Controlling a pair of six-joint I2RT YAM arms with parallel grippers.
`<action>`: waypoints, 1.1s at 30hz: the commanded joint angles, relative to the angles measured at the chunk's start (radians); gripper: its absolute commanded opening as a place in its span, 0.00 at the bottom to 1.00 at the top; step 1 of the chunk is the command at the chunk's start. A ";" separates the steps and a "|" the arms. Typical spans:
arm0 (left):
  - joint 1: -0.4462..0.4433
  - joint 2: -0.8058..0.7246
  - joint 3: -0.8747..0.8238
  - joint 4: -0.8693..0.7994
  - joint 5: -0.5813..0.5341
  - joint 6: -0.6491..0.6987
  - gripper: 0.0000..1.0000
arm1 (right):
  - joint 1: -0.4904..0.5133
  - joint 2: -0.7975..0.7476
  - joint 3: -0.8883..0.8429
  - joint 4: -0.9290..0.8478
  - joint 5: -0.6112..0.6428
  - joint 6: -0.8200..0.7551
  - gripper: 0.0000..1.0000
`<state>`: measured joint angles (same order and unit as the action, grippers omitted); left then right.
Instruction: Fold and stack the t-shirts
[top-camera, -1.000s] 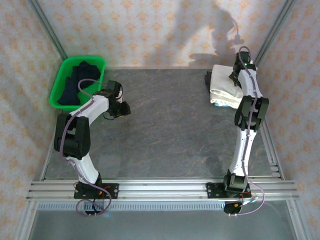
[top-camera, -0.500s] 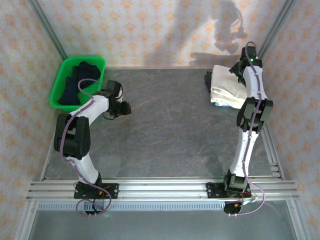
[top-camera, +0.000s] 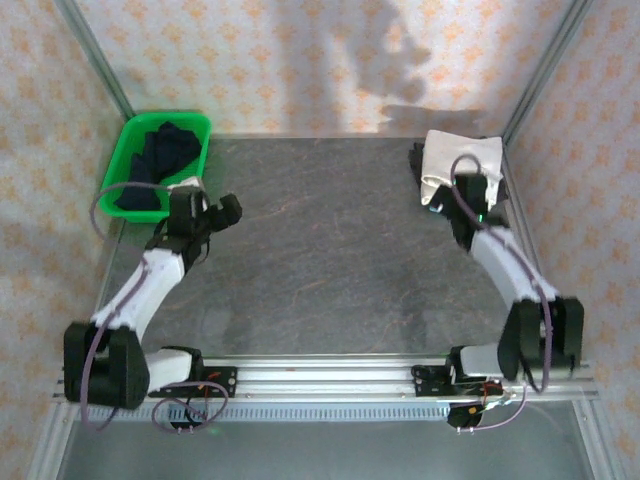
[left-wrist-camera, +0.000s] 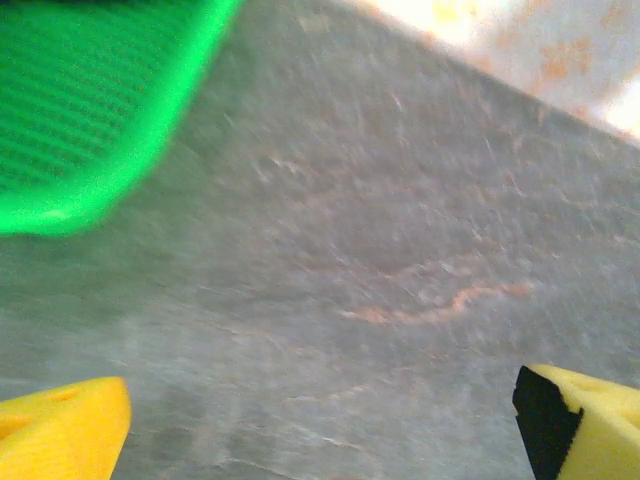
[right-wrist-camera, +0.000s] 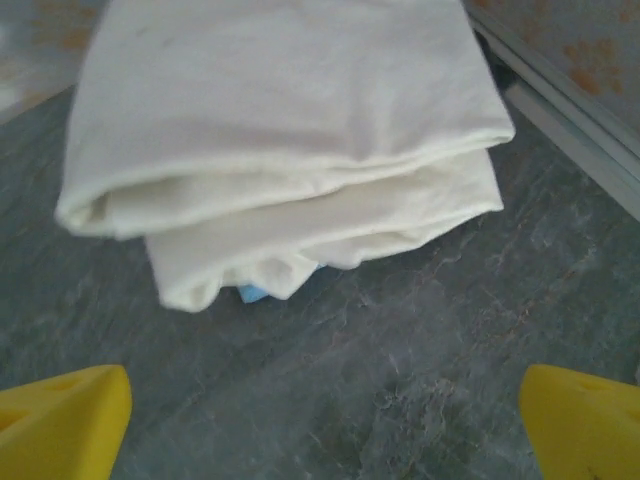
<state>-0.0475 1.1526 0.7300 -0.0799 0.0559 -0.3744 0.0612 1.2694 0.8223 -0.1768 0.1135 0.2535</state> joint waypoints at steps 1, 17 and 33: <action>-0.003 -0.076 -0.165 0.251 -0.243 0.185 1.00 | 0.014 -0.111 -0.237 0.410 0.082 -0.180 0.99; -0.002 0.373 -0.380 1.005 -0.230 0.368 1.00 | -0.006 0.244 -0.417 0.976 0.066 -0.276 0.99; 0.001 0.345 -0.302 0.819 -0.154 0.386 1.00 | 0.006 0.257 -0.430 1.014 0.145 -0.263 0.99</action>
<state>-0.0456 1.5120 0.4164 0.7155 -0.1040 -0.0051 0.0631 1.5307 0.3798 0.8028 0.2348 -0.0025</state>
